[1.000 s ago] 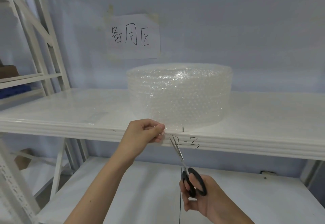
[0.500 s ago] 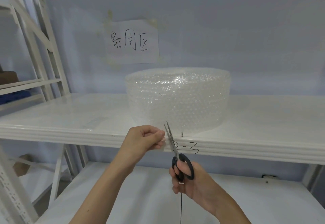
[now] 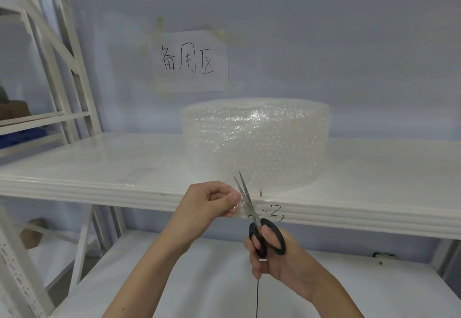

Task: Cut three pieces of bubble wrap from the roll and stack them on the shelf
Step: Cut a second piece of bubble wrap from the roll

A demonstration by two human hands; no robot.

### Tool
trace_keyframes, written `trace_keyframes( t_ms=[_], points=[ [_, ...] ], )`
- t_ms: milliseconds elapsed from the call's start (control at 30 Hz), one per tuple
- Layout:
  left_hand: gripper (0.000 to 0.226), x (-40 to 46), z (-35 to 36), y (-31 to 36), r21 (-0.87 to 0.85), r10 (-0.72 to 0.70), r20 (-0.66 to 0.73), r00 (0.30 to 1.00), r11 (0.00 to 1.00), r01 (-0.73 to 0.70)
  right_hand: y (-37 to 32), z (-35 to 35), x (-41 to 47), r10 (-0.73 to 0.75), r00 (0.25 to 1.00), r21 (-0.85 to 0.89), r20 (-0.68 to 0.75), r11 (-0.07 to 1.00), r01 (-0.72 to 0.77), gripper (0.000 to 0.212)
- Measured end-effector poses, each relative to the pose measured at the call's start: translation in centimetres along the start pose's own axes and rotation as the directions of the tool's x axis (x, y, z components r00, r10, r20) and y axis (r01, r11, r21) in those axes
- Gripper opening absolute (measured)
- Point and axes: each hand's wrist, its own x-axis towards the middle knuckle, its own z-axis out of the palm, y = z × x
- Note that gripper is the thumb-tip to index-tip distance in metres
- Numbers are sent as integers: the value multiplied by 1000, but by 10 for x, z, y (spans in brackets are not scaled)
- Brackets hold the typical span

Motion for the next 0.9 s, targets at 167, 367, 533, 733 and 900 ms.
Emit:
trace_keyframes(
  t_ms=[167, 367, 533, 733, 900],
  points=[
    [8, 0, 0, 2, 1, 8, -16, 1000, 1000, -8, -3, 5, 3, -26, 999, -33, -45, 999, 24, 32],
    [9, -4, 3, 4, 11, 25, 11, 1000, 1000, -25, 1, 2, 3, -52, 999, 5, -14, 999, 52, 45],
    [8, -7, 5, 9, 30, 37, 33, 999, 999, -38, -8, 6, 9, -77, 996, -50, -51, 996, 75, 35],
    [5, -5, 2, 13, 10, 47, -58, 997, 999, -46, -5, 5, 9, -97, 994, -59, -50, 994, 94, 40],
    [14, -1, 6, 19, -16, 55, -122, 991, 998, -58, -4, 11, 9, -85, 993, -54, -87, 995, 80, 27]
  ],
)
